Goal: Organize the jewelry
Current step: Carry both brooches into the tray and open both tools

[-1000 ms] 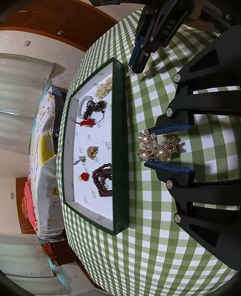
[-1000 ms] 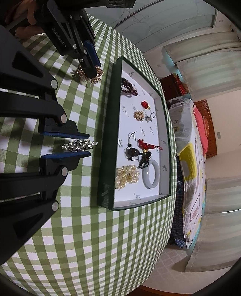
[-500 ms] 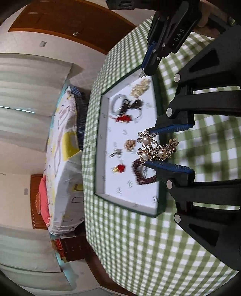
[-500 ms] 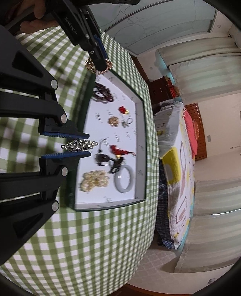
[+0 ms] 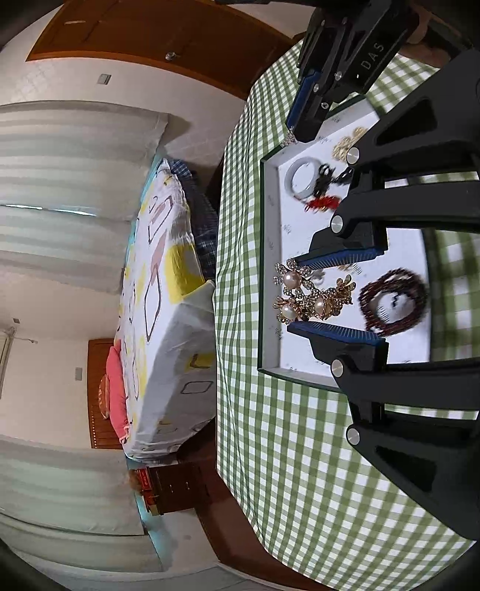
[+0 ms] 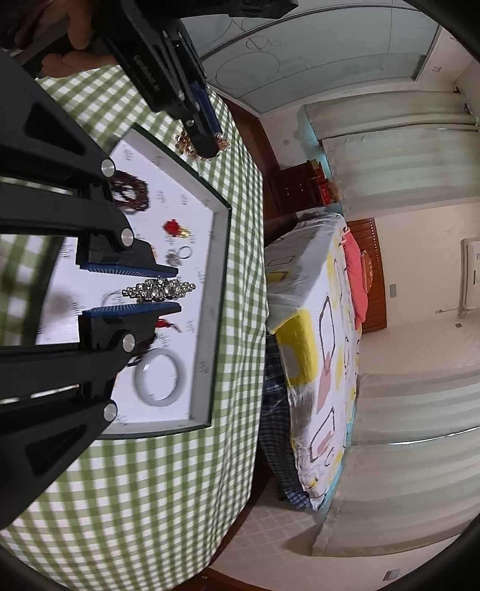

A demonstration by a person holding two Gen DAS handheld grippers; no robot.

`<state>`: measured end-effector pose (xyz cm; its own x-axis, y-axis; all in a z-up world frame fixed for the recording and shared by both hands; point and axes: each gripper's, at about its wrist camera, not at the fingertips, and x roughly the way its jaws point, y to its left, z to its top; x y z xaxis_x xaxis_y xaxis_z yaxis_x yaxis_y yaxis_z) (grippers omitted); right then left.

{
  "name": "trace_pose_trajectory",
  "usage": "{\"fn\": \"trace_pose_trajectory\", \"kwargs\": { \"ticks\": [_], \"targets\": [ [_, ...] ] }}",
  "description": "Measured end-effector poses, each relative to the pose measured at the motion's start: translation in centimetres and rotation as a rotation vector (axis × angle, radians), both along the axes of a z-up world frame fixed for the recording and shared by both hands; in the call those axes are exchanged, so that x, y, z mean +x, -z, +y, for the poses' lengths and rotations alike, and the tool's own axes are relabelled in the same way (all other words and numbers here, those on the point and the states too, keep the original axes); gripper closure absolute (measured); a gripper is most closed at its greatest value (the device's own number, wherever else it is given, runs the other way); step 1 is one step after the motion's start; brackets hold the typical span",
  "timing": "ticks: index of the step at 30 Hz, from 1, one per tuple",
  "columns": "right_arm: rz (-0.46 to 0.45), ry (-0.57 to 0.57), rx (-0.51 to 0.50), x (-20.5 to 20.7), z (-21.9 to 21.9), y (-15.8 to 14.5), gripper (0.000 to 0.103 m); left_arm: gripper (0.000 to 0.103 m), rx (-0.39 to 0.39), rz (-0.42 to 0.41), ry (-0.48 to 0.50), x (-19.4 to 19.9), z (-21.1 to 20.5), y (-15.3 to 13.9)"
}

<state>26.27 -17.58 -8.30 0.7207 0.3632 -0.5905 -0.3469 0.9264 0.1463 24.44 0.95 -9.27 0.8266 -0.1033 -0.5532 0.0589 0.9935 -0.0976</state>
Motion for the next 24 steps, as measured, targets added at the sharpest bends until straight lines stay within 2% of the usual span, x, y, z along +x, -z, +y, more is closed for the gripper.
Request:
{"fn": "trace_pose_trajectory", "kwargs": {
  "ticks": [5,13,24],
  "targets": [
    [0.017,0.001,-0.003,1.8,1.0,0.9,0.089,0.075,0.008,0.048,-0.021,2.2,0.8,2.0],
    [0.084,-0.014,-0.029,2.6,2.5,4.4,0.089,0.075,0.014,0.138,-0.042,4.0,2.0,5.7],
    [0.163,-0.011,-0.056,3.8,3.1,7.2,0.089,0.075,0.025,0.215,-0.049,5.1,2.6,8.0]
  ]
}}
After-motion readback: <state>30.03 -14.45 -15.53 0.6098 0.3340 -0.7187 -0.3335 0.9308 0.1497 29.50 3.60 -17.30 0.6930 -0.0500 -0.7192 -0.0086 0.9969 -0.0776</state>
